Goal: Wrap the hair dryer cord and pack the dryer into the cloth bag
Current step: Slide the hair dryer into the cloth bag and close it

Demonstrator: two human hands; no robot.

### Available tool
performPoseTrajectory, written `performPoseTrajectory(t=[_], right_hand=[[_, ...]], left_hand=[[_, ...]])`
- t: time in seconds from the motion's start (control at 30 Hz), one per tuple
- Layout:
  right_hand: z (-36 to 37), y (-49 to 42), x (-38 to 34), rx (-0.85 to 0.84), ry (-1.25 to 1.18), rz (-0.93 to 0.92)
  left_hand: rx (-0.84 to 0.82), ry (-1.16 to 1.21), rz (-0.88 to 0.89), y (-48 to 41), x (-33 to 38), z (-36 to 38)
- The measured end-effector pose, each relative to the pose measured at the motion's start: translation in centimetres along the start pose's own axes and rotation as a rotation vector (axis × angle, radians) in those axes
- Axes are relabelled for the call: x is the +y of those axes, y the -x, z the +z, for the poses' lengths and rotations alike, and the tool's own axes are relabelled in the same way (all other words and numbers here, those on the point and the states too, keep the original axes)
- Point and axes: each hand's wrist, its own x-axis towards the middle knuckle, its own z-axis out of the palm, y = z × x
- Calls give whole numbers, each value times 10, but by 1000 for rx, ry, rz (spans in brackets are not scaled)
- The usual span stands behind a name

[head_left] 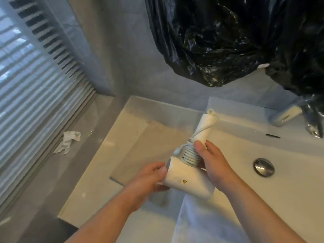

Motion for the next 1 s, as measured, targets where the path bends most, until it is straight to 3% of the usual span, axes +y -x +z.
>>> performPoseTrajectory(t=[0.1, 0.2, 0.3, 0.43, 0.57, 0.67, 0.83, 0.93, 1.0], right_hand=[[3, -2, 5, 20, -12, 40], [14, -4, 3, 38, 55, 33], [27, -7, 0, 47, 121, 21], [45, -7, -3, 81, 204, 16], [65, -4, -1, 64, 216, 24], [80, -1, 0, 25, 229, 37], [94, 1, 6, 78, 280, 80], [101, 3, 11, 89, 300, 95], [105, 7, 11, 115, 297, 99]], left_hand=[[132, -51, -9, -39, 23, -30], [385, -596, 70, -96, 26, -78], [504, -971, -12, -141, 13, -114], [406, -1176, -78, -167, -4, -120], [212, -1118, 68, -180, -12, -134], [168, -1159, 159, -184, -7, -153], [69, -1491, 385, -201, 42, -177], [99, -1726, 555, -207, 76, -170], [201, -1677, 686, -204, 81, -164]])
